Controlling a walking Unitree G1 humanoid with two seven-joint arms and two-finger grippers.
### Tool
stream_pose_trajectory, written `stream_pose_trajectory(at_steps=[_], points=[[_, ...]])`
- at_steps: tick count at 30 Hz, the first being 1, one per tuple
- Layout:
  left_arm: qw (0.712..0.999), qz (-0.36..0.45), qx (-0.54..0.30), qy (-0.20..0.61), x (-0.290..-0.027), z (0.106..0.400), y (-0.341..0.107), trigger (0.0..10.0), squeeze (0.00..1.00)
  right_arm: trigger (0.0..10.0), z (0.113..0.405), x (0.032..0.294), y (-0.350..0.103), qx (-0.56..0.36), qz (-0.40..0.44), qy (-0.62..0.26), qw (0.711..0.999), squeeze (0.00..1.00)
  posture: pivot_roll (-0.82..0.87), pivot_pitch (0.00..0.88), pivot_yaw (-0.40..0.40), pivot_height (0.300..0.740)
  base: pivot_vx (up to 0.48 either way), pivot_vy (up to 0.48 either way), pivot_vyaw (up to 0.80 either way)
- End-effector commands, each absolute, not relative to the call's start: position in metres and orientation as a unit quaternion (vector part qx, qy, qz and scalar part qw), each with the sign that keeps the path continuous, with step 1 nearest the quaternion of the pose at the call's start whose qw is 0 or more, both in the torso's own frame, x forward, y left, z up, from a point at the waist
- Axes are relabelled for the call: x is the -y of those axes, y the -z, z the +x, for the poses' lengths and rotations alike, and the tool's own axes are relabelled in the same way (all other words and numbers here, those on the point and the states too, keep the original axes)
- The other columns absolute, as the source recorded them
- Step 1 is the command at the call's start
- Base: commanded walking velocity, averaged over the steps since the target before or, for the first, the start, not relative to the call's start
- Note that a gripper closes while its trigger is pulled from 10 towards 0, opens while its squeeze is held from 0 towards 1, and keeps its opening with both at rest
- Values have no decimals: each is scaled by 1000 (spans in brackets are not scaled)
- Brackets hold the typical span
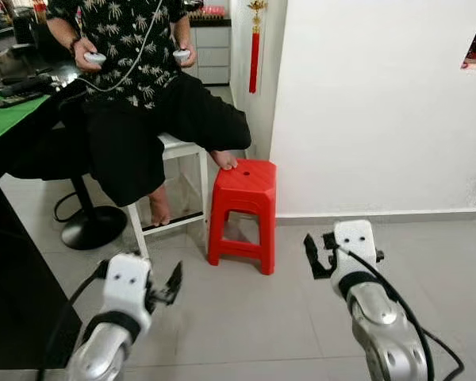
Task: Building children table
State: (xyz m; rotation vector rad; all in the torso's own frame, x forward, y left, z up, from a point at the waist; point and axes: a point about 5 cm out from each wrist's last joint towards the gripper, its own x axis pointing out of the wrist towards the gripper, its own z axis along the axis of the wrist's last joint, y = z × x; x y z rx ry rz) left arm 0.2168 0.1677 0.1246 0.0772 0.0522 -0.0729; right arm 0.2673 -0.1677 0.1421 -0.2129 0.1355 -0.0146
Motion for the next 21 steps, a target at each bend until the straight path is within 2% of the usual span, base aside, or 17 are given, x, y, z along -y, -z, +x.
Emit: stream_pose_trajectory(at_steps=[1,4,9,21], points=[[999,32,-37,16,-175,212,-123,10000,0,10000,259,165,-144,-69,-100,-11,993,0,-5,0,-45,740,0,0,0],[998,23,-53,-18,-183,209,-119,10000,0,10000,248,165,-142,-78,-96,-25,992,0,0,0,-48,740,0,0,0],[997,23,-72,-24,-183,204,-113,10000,0,10000,234,166,-135,-94,-99,-50,989,0,-1,0,-45,740,0,0,0],[996,17,-84,-14,-178,201,-108,10000,0,10000,233,160,-133,-92,-103,-72,988,0,11,0,-55,740,0,0,0]])
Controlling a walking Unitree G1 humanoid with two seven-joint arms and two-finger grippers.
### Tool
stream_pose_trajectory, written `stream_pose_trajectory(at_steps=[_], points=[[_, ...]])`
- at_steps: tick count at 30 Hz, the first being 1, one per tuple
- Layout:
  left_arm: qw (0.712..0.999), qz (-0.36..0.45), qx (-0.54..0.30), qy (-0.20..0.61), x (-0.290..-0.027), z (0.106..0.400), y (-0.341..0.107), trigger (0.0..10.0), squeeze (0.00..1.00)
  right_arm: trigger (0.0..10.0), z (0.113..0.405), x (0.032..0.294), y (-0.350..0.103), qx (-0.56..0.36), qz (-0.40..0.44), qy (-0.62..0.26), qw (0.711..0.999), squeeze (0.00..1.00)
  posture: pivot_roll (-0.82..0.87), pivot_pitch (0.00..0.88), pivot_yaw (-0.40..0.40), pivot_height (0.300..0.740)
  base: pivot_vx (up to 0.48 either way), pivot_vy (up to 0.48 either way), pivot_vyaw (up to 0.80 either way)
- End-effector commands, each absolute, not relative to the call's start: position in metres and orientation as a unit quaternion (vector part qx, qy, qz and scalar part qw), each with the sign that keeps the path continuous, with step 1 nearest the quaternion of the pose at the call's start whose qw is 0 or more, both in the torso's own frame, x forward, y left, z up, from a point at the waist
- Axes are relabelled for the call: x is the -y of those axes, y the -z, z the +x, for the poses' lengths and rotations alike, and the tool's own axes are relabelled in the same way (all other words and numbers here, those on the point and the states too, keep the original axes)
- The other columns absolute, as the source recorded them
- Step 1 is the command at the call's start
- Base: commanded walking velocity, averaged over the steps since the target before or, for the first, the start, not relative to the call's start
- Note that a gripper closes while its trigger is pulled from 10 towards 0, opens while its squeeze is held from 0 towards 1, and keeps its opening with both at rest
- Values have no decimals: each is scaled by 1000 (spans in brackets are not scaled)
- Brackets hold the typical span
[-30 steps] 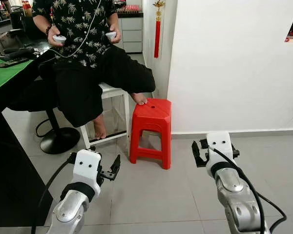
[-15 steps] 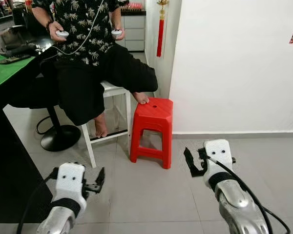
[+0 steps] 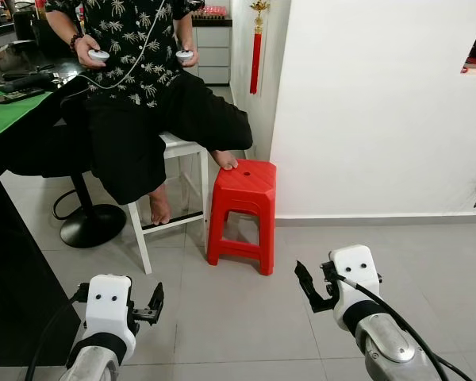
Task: Building children table
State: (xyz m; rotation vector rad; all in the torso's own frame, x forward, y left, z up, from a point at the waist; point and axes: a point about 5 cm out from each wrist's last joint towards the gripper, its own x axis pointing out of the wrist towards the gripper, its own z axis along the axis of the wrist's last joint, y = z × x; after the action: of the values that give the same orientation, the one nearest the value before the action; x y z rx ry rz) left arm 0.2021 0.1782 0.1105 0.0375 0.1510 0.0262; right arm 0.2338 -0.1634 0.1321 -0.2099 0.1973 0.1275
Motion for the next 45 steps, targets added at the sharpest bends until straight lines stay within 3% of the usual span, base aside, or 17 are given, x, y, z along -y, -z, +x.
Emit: stream_pose_trajectory(at_steps=[1,45], points=[[996,16,-86,-13,-179,201,-108,10000,0,10000,232,159,-134,-93,-102,-76,988,0,11,0,-54,740,0,0,0],[997,-1,-74,8,-171,204,-114,10000,0,10000,229,155,-139,-86,-94,-84,988,0,6,0,-50,740,0,0,0]])
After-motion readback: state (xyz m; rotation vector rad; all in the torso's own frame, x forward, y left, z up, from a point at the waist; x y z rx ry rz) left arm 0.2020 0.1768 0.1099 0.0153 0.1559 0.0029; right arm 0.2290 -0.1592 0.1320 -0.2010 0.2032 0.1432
